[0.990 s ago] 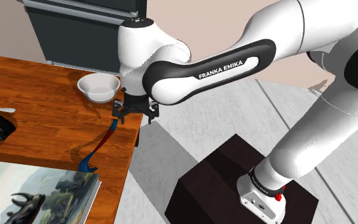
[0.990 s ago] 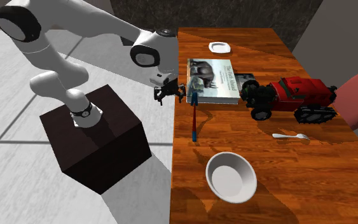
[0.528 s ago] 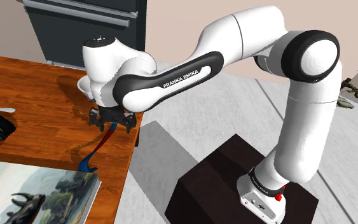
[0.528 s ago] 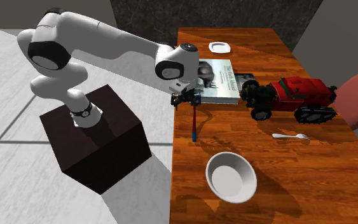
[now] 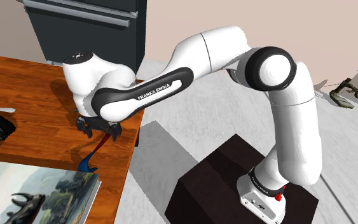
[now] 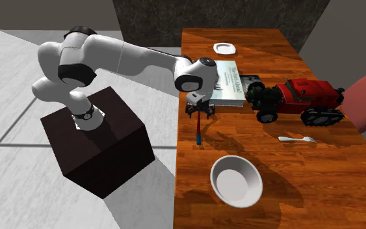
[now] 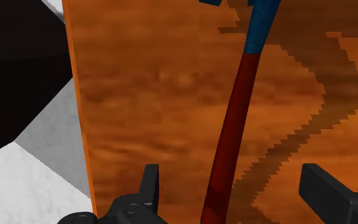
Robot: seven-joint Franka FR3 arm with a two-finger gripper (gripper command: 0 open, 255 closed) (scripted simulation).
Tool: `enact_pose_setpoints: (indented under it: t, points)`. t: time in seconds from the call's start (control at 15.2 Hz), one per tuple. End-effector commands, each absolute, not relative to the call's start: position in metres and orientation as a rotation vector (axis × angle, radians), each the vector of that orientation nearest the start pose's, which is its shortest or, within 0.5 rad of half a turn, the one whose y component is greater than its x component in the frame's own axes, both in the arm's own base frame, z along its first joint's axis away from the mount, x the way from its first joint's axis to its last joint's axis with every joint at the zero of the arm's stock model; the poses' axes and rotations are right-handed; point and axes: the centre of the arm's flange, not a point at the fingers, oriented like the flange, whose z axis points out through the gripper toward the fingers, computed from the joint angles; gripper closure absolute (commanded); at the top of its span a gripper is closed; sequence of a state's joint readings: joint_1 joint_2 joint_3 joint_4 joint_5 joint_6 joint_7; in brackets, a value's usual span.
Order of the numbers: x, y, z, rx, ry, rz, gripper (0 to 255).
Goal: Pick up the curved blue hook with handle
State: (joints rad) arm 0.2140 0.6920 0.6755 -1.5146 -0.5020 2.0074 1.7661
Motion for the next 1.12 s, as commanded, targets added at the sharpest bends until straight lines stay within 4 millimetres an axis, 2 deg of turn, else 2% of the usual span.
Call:
enact_pose_setpoints:
  t: [0.0, 0.2, 0.33, 0.4, 0.99, 1.06]
  points:
    - [0.519, 0.468, 0.306, -2.954, 1.181, -0.043, 0]
    - [0.519, 0.468, 0.292, -2.954, 1.181, -0.043, 0]
    - [0.519, 0.468, 0.292, -2.954, 1.181, -0.043, 0]
    - [0.519, 0.468, 0.292, -2.954, 1.181, -0.043, 255]
    - [0.519, 0.468, 0.292, -2.954, 1.181, -0.043, 255]
    - [0.519, 0.468, 0.297, -2.954, 1.181, -0.043, 255]
